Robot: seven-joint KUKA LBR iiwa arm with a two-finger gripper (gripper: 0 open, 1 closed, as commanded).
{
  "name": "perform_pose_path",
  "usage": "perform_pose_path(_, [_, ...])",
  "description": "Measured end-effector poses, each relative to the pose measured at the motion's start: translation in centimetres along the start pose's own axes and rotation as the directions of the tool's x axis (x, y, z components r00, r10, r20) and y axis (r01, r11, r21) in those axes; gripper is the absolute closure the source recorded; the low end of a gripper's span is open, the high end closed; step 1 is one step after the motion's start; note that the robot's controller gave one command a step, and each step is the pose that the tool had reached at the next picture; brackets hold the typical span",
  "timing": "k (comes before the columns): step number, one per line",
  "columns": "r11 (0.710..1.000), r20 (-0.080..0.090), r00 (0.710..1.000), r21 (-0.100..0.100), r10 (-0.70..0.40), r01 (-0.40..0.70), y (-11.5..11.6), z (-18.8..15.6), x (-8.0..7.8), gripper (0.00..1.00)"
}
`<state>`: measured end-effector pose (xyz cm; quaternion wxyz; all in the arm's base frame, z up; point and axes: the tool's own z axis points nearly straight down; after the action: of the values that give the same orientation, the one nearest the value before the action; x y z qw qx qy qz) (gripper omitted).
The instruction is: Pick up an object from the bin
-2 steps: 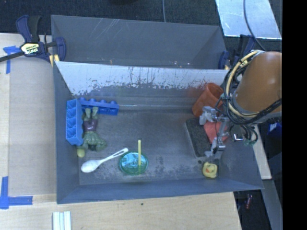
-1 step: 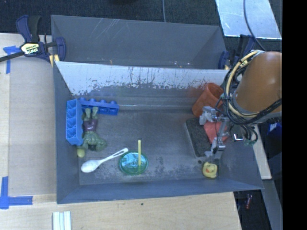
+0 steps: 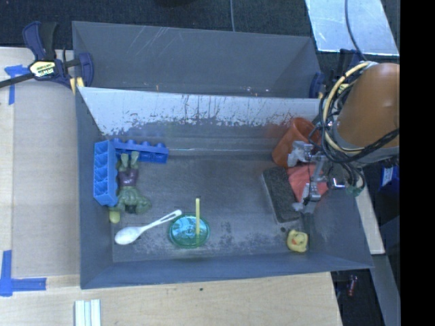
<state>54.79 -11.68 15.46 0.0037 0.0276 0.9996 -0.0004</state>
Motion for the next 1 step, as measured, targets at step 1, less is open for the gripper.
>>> perform_pose_path(1, [0.983, 0.001, 0.983, 0.0, 0.186, -0.186, 1.27, 2.58, -1.88, 0.0])
